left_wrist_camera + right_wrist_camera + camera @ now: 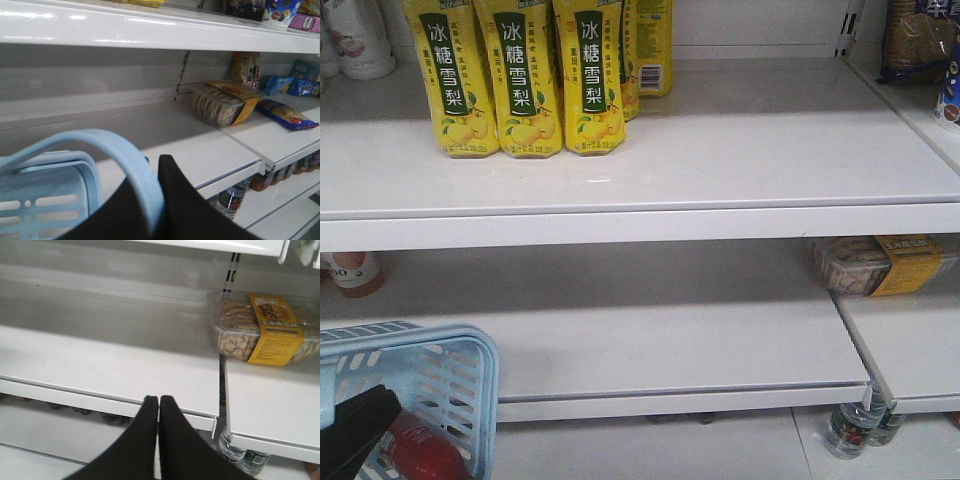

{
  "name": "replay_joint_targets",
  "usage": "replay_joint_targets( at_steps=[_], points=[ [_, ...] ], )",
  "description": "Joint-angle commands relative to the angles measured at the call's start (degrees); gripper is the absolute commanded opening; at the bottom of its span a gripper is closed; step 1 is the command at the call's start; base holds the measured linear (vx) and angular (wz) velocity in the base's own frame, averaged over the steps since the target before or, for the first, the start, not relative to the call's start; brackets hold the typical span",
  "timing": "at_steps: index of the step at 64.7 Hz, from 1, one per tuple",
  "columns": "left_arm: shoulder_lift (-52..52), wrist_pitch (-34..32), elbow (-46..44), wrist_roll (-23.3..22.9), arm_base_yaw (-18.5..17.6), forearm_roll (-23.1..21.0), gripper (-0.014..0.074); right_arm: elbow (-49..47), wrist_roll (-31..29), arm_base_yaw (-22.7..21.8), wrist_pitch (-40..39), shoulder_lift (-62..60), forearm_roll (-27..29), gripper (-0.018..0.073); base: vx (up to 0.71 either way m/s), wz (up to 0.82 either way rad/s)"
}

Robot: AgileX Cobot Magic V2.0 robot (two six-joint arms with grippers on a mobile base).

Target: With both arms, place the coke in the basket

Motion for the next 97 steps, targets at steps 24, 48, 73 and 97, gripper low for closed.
replay_joint_targets(
  at_steps=[24, 48, 73, 97],
  points=[
    [-12.76, -2.29, 6.97, 2.86, 1.01, 1.22, -0.0006, -1.55, 0.05, -0.16, -4.02, 0.62, 0.04, -0.0006, 0.00, 0.00],
    [-24.93, 8.51, 7.02, 3.27, 12.06, 1.14, -0.0006, -1.55, 0.05, -0.16, -4.02, 0.62, 0.04, -0.0006, 0.00, 0.00],
    [-24.67, 6.95, 7.02, 3.27, 24.78, 4.24, -0.0006, -1.55, 0.05, -0.16, -4.02, 0.62, 0.04, -0.0006, 0.00, 0.00],
    [-24.67, 4.67, 7.08, 10.90, 27.54, -5.51, -0.0006, -1.55, 0.05, -0.16, -4.02, 0.62, 0.04, -0.0006, 0.00, 0.00]
  ],
)
